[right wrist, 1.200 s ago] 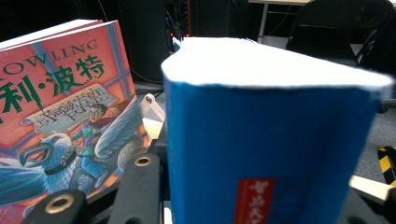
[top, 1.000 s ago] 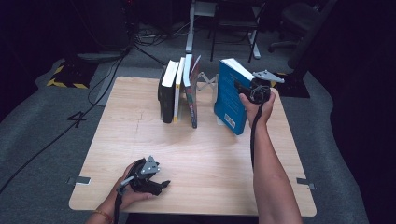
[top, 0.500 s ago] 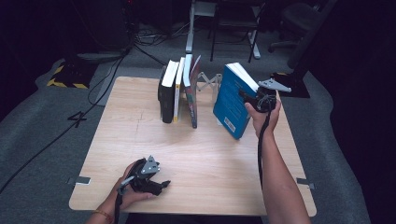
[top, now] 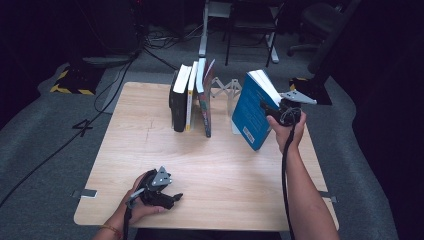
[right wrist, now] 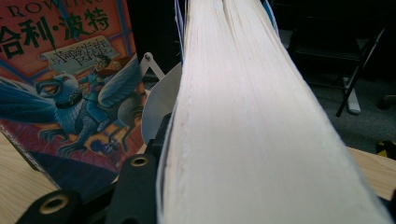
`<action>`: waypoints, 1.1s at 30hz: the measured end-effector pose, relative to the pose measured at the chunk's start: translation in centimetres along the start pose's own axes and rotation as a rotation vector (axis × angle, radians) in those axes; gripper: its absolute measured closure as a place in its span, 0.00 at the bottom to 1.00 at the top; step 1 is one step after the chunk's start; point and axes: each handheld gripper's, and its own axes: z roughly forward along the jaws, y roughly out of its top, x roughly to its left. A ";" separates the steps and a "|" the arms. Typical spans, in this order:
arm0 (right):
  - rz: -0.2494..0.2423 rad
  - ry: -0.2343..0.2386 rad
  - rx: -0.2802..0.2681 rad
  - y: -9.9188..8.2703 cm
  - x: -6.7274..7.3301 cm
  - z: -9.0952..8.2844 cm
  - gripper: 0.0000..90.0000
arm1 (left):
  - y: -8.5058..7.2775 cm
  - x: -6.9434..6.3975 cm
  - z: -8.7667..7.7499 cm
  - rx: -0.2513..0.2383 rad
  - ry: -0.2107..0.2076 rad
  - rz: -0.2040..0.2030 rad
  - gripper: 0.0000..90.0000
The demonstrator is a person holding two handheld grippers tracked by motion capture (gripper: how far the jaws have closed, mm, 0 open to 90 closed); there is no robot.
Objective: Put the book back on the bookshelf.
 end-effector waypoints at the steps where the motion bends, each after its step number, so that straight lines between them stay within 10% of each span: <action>1: 0.006 -0.009 -0.002 -0.1 0.0 0.0 0.63 | 0.0 0.0 0.0 0.000 0.000 0.000 0.20; 18: 0.040 -0.005 0.008 -3.2 -0.4 -1.5 0.47 | 0.1 0.0 0.1 0.002 0.001 -0.002 0.19; 33: 0.000 0.050 0.056 -9.7 -0.1 -1.0 0.51 | 0.1 0.0 0.1 0.002 0.001 -0.002 0.19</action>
